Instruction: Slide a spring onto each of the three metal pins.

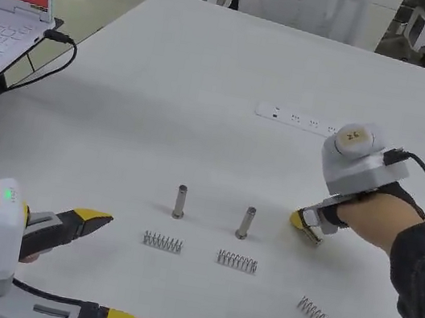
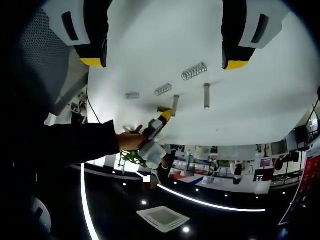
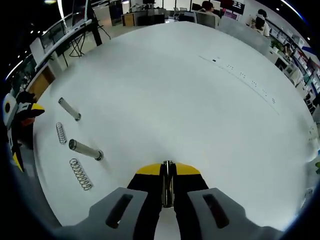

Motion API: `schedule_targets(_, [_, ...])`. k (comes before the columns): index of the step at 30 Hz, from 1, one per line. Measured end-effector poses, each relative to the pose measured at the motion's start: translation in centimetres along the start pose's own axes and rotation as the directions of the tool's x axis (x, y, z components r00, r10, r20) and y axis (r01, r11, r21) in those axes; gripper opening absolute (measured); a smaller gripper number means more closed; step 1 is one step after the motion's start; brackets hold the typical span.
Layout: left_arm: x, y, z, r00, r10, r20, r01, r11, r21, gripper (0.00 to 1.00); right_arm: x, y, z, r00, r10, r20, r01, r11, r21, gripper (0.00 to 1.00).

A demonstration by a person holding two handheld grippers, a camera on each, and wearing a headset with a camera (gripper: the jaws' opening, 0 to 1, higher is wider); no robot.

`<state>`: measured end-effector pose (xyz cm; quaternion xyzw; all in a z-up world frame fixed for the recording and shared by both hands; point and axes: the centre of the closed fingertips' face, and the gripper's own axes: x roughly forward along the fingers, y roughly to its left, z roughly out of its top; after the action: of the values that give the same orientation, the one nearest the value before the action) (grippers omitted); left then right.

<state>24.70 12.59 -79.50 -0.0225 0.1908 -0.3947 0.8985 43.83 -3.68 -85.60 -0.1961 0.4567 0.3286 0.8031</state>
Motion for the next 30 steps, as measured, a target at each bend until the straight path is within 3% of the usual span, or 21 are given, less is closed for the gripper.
schedule_targets(8, [0.1,-0.2,0.4,0.9999,-0.006,0.009,0.006,1.0,0.01,0.92,-0.2,0.0,-0.2,0.9993,-0.022,0.031,0.021,0.999,0.034,0.04])
schedule_targets(12, [-0.1,-0.4,0.8,0.9999,-0.01,0.013,0.01,1.0,0.021,0.92,-0.4,0.0,-0.3,0.9982,-0.02,0.057,0.016,0.996,0.084,0.05])
schedule_targets(30, [-0.5,-1.0,1.6,0.9994,-0.015,0.032,0.013,0.999,0.048,0.92,-4.3,1.3,-0.1,0.9883,-0.038,0.148,0.029,0.998,0.058,0.05])
